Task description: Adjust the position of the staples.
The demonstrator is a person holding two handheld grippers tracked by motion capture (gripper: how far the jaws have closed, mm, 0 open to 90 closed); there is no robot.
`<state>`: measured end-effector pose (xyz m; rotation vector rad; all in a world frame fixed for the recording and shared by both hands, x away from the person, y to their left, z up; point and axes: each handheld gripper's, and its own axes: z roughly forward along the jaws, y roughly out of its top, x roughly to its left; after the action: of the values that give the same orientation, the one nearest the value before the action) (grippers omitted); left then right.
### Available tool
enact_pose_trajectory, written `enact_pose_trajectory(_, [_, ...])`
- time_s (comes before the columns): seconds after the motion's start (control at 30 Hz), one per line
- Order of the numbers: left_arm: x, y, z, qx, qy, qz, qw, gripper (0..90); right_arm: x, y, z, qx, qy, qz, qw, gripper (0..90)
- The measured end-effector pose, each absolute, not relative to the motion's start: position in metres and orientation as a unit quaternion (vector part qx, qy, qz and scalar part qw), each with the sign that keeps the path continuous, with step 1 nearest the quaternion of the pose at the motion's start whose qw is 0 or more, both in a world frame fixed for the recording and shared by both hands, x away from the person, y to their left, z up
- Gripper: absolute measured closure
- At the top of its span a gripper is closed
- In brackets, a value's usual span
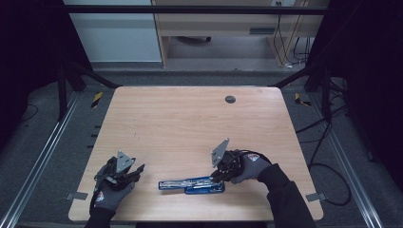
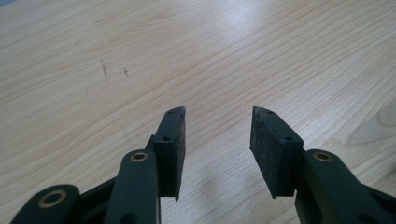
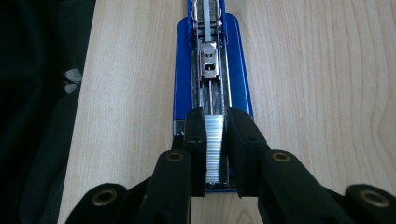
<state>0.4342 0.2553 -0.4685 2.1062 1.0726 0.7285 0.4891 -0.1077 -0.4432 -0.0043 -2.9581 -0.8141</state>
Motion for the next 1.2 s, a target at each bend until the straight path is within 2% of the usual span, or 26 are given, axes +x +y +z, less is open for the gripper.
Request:
enact_pose_trajectory(0.33, [0.434,0.255,-0.468,0.805,0.409,0.279,0.327,55.9,0.488,-0.108,-0.445,-0.002,-0.964,-0.265,0.033,77.8])
enact_pose_trajectory(0.5, [0.434,0.255,-0.468,0.805,0.409,0.279,0.328,55.9,0.486,-0.11,-0.444,-0.012,-0.962,-0.27,0.028,73.8])
enact_pose_trajectory(0.8, [0.434,0.254,-0.468,0.805,0.408,0.279,0.328,55.9,0.483,-0.121,-0.431,-0.05,-0.946,-0.321,-0.021,72.5])
enact_pose_trajectory(0.93, [0.433,0.254,-0.467,0.804,0.408,0.279,0.332,55.9,0.479,-0.124,-0.43,-0.096,-0.935,-0.336,-0.054,71.2])
enact_pose_trajectory(1.2, [0.431,0.251,-0.465,0.805,0.403,0.273,0.34,56.0,0.471,-0.131,-0.424,-0.159,-0.911,-0.369,-0.089,69.2])
